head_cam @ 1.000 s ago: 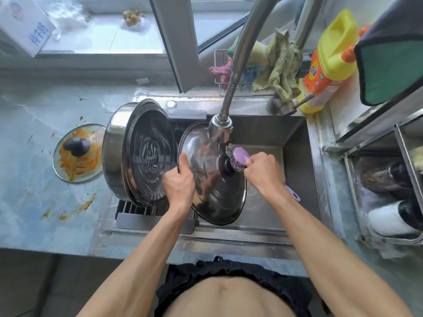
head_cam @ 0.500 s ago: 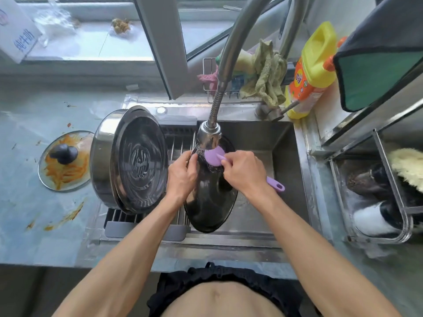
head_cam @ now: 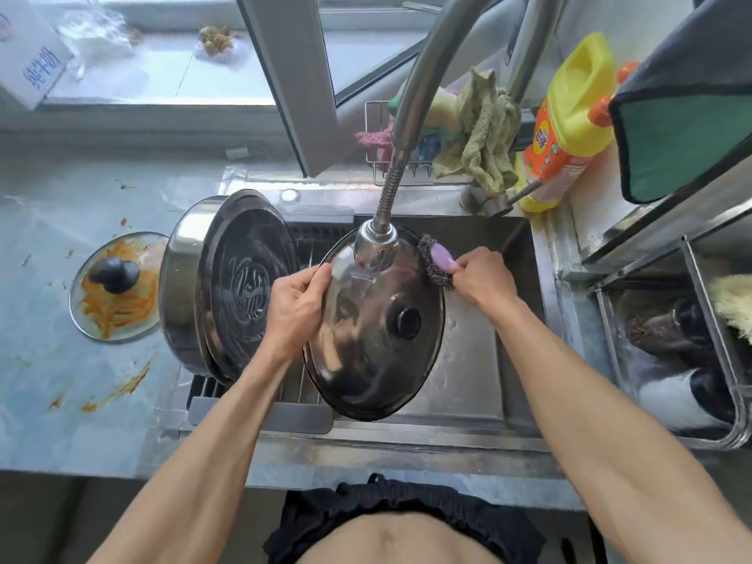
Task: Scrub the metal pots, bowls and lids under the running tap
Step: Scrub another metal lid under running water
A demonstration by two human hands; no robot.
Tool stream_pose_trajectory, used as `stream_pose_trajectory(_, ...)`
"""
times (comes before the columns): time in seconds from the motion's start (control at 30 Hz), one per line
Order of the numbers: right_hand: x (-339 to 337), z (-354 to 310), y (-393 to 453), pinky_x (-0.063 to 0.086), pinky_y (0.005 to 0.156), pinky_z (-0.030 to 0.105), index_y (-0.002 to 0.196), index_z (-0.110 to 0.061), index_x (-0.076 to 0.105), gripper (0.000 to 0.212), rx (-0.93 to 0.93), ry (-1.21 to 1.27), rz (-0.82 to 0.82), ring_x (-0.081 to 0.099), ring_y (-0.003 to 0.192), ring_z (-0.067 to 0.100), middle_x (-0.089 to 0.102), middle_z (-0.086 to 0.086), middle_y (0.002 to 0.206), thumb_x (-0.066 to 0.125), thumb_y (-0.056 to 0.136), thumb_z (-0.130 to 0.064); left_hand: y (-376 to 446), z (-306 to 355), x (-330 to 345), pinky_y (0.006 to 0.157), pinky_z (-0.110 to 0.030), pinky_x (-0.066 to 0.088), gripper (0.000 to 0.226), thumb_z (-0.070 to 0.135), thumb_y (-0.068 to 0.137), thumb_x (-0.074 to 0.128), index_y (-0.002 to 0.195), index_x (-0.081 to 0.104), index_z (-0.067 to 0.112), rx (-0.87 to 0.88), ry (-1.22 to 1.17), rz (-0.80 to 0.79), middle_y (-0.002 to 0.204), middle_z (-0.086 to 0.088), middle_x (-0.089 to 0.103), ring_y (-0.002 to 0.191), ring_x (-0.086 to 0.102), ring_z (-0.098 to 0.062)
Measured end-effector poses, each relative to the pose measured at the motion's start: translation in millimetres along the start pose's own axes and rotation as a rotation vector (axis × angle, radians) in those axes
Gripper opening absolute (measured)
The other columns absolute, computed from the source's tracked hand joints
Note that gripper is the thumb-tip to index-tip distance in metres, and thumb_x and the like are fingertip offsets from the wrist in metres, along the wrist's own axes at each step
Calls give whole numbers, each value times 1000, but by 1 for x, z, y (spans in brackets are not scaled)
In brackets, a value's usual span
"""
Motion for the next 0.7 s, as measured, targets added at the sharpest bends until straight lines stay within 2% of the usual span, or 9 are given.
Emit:
stream_pose_trajectory(0.1,13,30,-6,52,82,38,82,-13,76,36,65,69,-35,63,91,40,68,15,88,55,92,-40,0,-3,-9,54,-28,41,50,25,107,54,69,60,-8,-58,-86,24,66,-9,58,62,51,-19)
stream_pose_trajectory(0.17,21,46,-14,51,79,37,78,-9,75,45,91,103,-42,63,90,40,68,15,82,56,92,-47,1,-6,-16,58,-35,42,55,32,106,55,78,57,-15,-96,-148,59,71,-14,57,66,52,-25)
stream_pose_trajectory(0.23,29,56,-27,46,70,36,67,-5,69,60,122,124,-45,61,82,40,63,14,72,53,93,-58,0,-6,-18,56,-30,46,49,31,106,55,76,65,-7,-155,-171,124,65,-7,61,63,56,-21)
stream_pose_trajectory(0.3,37,61,-42,44,66,37,54,-6,58,75,143,156,-50,57,71,37,57,12,62,49,88,-72,-2,-5,-14,52,-21,47,42,29,106,54,72,68,8,-207,-200,195,57,9,62,55,55,-7)
stream_pose_trajectory(0.37,43,65,-58,44,64,37,48,-8,49,80,169,183,-61,52,62,33,54,10,58,46,84,-80,-4,-8,-12,51,-19,46,43,30,106,55,67,67,16,-263,-221,235,54,12,59,52,53,-4)
stream_pose_trajectory(0.43,46,70,-74,43,62,34,52,-10,51,69,183,158,-75,54,63,32,56,10,63,52,90,-68,-6,-14,-12,59,-27,48,48,37,104,57,60,65,20,-310,-252,258,60,3,59,60,56,-16)
stream_pose_trajectory(0.53,45,75,-94,40,61,32,68,-8,64,39,169,50,-74,55,67,33,58,10,69,57,96,-35,-9,-19,-14,69,-40,43,41,45,101,60,67,60,21,-343,-286,330,70,-6,52,72,50,-24)
stream_pose_trajectory(0.6,41,74,-108,39,62,33,78,-9,67,29,154,-18,-59,54,71,34,60,11,76,56,96,-30,-12,-19,-11,68,-38,43,41,44,102,59,67,57,22,-365,-302,391,69,-4,50,71,49,-23)
stream_pose_trajectory(0.7,36,66,-130,39,63,33,75,-12,59,34,95,-74,-28,54,74,37,60,13,80,51,99,-35,-16,-22,-2,65,-35,41,39,43,102,57,69,55,23,-384,-323,469,70,-5,49,69,47,-21)
Point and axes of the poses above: each hand's wrist, its own y-axis towards the middle knuckle, its own x-axis out of the palm, z = x × y, the point moved 6 cm from there along y, towards the middle knuckle
